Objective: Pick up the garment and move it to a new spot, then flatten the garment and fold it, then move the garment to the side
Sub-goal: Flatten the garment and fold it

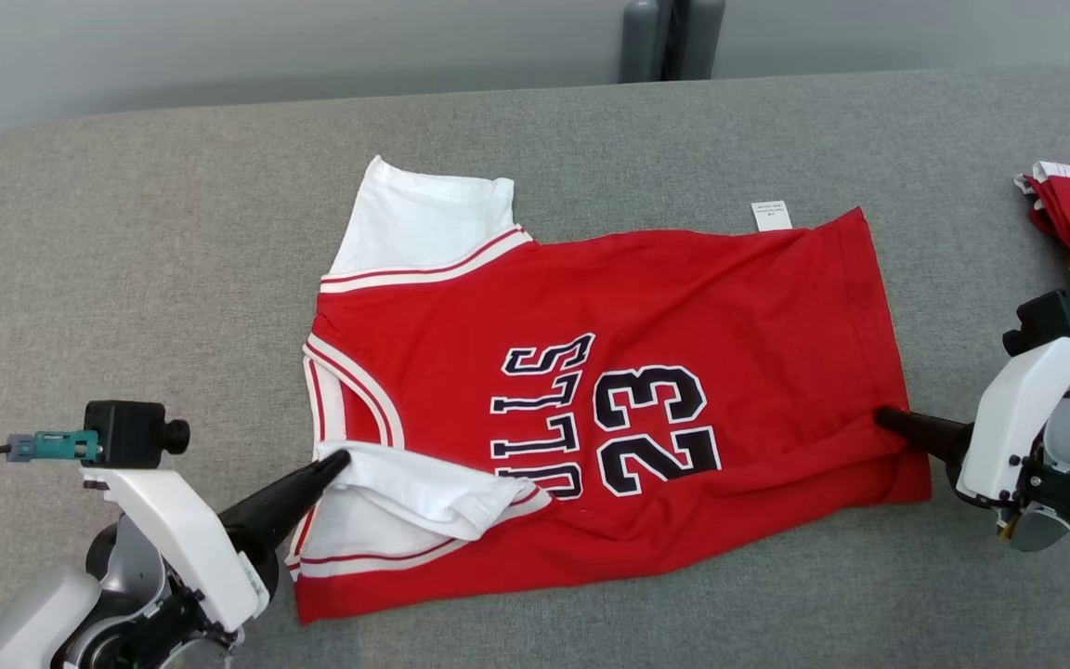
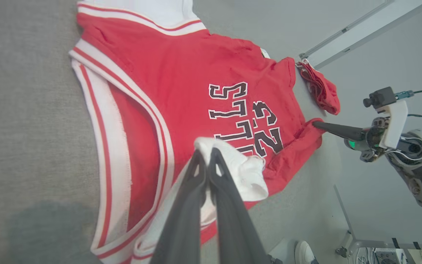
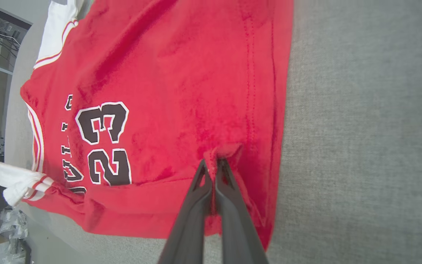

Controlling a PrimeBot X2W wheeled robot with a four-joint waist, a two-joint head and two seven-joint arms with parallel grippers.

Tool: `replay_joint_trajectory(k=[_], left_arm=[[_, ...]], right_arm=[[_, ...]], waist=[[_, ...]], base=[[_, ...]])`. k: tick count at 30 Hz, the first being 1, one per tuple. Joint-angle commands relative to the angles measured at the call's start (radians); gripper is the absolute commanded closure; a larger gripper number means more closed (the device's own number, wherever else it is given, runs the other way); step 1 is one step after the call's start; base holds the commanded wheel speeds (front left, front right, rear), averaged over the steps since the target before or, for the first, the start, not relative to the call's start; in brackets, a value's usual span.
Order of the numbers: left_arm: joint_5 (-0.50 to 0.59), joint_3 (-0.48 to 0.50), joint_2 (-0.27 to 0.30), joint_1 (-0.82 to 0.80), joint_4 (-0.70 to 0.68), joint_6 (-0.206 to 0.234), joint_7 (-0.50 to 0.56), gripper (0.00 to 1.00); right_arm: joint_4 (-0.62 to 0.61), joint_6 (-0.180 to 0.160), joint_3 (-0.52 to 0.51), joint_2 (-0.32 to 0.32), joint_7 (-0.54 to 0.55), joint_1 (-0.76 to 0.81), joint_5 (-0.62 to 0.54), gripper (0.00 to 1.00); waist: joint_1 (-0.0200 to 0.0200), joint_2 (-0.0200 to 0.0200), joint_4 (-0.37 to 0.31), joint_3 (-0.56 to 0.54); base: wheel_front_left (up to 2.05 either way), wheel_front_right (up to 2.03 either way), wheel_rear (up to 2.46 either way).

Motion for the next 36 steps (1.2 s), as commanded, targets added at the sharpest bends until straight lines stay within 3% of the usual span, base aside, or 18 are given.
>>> replay_joint_trajectory(k=[1, 17, 24, 25, 26, 27, 28, 29, 31, 36], left_arm=[[0.011, 0.009, -0.006, -0.021, 0.017, 0.011, -0.016, 1.0], [0.076, 0.017, -0.07, -0.072, 0.151, 0.079, -0.096, 1.0], [0.102, 0.0, -0.098, -0.095, 0.197, 0.084, -0.103, 1.0], [0.105, -0.003, -0.102, -0.097, 0.206, 0.084, -0.102, 1.0], [0.109, -0.006, -0.106, -0.101, 0.214, 0.083, -0.103, 1.0], [0.113, -0.007, -0.11, -0.105, 0.221, 0.081, -0.106, 1.0], [0.116, -0.008, -0.115, -0.109, 0.229, 0.082, -0.11, 1.0], [0.121, -0.008, -0.119, -0.113, 0.239, 0.085, -0.117, 0.85], [0.136, -0.012, -0.126, -0.114, 0.26, 0.097, -0.129, 0.0], [0.179, -0.009, -0.154, -0.127, 0.316, 0.138, -0.198, 0.0]], right_arm=[[-0.002, 0.0, -0.004, -0.001, -0.016, -0.011, -0.01, 1.0], [0.018, 0.0, 0.034, 0.001, -0.091, -0.027, -0.018, 1.0], [0.036, 0.0, 0.048, 0.014, -0.14, -0.041, -0.006, 1.0], [0.041, 0.0, 0.045, 0.016, -0.154, -0.044, -0.008, 0.96], [0.049, 0.0, 0.041, 0.02, -0.169, -0.047, -0.009, 0.18], [0.062, 0.0, 0.038, 0.026, -0.174, -0.048, -0.004, 0.0], [0.068, 0.0, 0.039, 0.034, -0.179, -0.051, 0.0, 0.0], [0.07, 0.0, 0.041, 0.038, -0.183, -0.054, 0.004, 0.0], [0.085, 0.0, 0.034, 0.039, -0.201, -0.057, 0.003, 0.0], [0.128, 0.0, 0.022, 0.045, -0.283, -0.062, -0.032, 0.0]], waist=[[0.0, 0.0, 0.0, 0.002], [0.0, 0.0, -0.002, 0.006], [0.0, 0.0, -0.001, 0.01], [0.0, 0.0, -0.001, 0.01], [0.0, 0.0, 0.0, 0.009], [0.0, 0.0, 0.0, 0.008], [0.0, 0.0, 0.0, 0.007], [0.0, 0.0, 0.001, 0.006], [0.0, 0.0, 0.0, 0.002], [0.0, 0.0, 0.001, -0.014]], base=[[0.0, 0.0, 0.0], [0.0, 0.0, 0.0], [0.0, 0.0, 0.0], [0.0, 0.0, 0.0], [0.0, 0.0, 0.0], [0.0, 0.0, 0.0], [0.0, 0.0, 0.0], [0.0, 0.0, 0.0], [0.0, 0.0, 0.0], [0.0, 0.0, 0.0]])
